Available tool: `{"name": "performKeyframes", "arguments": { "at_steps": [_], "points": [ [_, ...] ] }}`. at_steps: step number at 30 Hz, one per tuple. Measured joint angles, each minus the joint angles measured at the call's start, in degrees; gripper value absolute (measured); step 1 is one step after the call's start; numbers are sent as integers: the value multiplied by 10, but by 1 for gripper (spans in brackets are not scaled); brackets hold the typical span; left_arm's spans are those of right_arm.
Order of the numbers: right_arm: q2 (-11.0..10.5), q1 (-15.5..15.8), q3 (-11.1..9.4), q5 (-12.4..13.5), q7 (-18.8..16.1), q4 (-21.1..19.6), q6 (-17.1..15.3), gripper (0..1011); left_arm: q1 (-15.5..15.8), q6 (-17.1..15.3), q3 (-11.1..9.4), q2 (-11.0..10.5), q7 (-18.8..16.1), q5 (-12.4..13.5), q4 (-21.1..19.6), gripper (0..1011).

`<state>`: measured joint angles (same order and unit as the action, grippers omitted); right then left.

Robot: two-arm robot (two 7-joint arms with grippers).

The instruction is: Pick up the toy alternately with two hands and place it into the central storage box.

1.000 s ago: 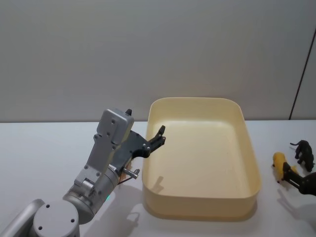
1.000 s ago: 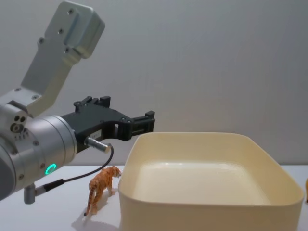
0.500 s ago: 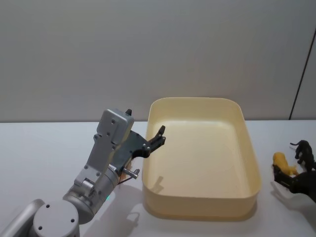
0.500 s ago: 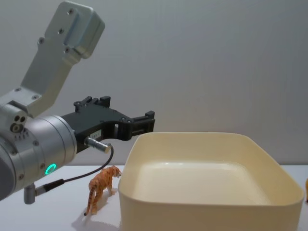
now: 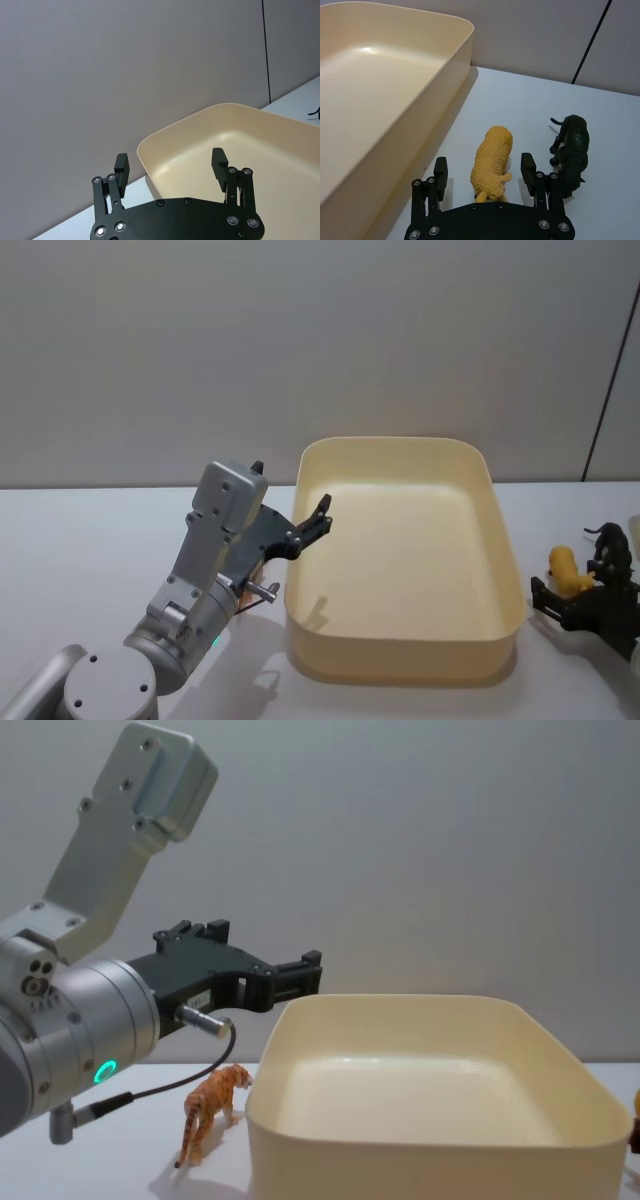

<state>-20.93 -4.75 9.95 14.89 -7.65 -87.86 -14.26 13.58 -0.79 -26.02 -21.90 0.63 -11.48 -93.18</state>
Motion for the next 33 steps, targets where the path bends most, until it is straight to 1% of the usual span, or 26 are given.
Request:
{"name": "performKeyframes", "arguments": {
  "at_steps": [2, 3, 5, 6, 9, 10, 13, 14, 15, 16, 17, 18, 22, 26, 33],
  "points": [
    [2, -3, 1, -2, -3, 4, -1, 879, 0, 0, 0, 0, 0, 0, 0, 1001],
    [3, -5, 2, -3, -4, 6, -2, 831, 0, 0, 0, 0, 0, 0, 0, 1002],
    [4, -7, 2, -4, -5, 9, -2, 791, 0, 0, 0, 0, 0, 0, 0, 1002],
    [4, -9, 3, -4, -7, 11, -3, 735, 0, 0, 0, 0, 0, 0, 0, 1002],
    [5, -10, 4, -5, -8, 13, -3, 678, 0, 0, 0, 0, 0, 0, 0, 1002],
    [6, -12, 4, -6, -9, 14, -3, 616, 0, 0, 0, 0, 0, 0, 0, 1001],
    [7, -13, 4, -7, -10, 16, -4, 559, 0, 0, 0, 0, 0, 0, 0, 1002],
    [7, -13, 5, -7, -11, 17, -4, 503, 0, 0, 0, 0, 0, 0, 0, 1002],
    [7, -14, 5, -7, -11, 18, -4, 479, 0, 0, 0, 0, 0, 0, 0, 1002],
    [8, -15, 5, -8, -12, 19, -4, 418, 0, 0, 0, 0, 0, 0, 0, 1002],
    [8, -15, 5, -8, -12, 19, -4, 418, 0, 0, 0, 0, 0, 0, 0, 1001],
    [8, -15, 5, -8, -12, 19, -4, 387, 0, 0, 0, 0, 0, 0, 0, 1002],
    [8, -16, 6, -8, -13, 20, -4, 333, 0, 0, 0, 0, 0, 0, 0, 1001],
    [9, -15, 6, -8, -10, 20, -1, 330, 0, 0, 0, 0, 0, 0, 0, 1002],
    [11, -13, 4, -10, 8, 13, 22, 331, 0, 0, 0, 0, 0, 0, 0, 1002]
  ]
}}
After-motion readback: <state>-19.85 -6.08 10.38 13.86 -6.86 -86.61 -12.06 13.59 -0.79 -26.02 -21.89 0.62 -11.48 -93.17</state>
